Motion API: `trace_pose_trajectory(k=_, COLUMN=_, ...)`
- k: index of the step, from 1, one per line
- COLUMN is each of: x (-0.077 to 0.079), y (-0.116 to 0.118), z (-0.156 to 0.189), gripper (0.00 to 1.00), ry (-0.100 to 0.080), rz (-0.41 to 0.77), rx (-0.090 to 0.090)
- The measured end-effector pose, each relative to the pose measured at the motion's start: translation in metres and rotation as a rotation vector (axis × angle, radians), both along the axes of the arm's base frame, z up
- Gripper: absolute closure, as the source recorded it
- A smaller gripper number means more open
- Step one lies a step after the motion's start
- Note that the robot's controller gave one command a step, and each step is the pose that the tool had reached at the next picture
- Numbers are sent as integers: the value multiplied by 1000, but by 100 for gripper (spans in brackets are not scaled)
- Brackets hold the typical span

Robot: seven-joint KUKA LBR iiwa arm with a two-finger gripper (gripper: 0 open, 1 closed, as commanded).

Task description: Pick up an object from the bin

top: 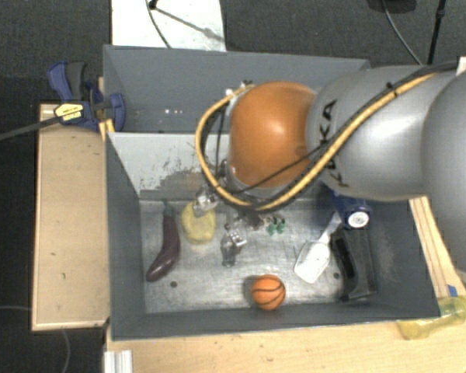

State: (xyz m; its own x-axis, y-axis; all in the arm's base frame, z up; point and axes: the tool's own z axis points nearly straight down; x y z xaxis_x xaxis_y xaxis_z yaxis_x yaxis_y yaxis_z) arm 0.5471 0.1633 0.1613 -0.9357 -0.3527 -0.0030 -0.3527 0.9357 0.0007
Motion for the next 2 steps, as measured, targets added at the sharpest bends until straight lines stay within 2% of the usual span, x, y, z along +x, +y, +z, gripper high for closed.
trace_pose_trajectory(k=1, x=47, y=-2, z=-76, gripper=100, ry=-27, rz=10, rx=32)
trace_pose_trajectory(k=2, x=47, y=-2, z=-76, gripper=100, ry=-27, rz=9, rx=32)
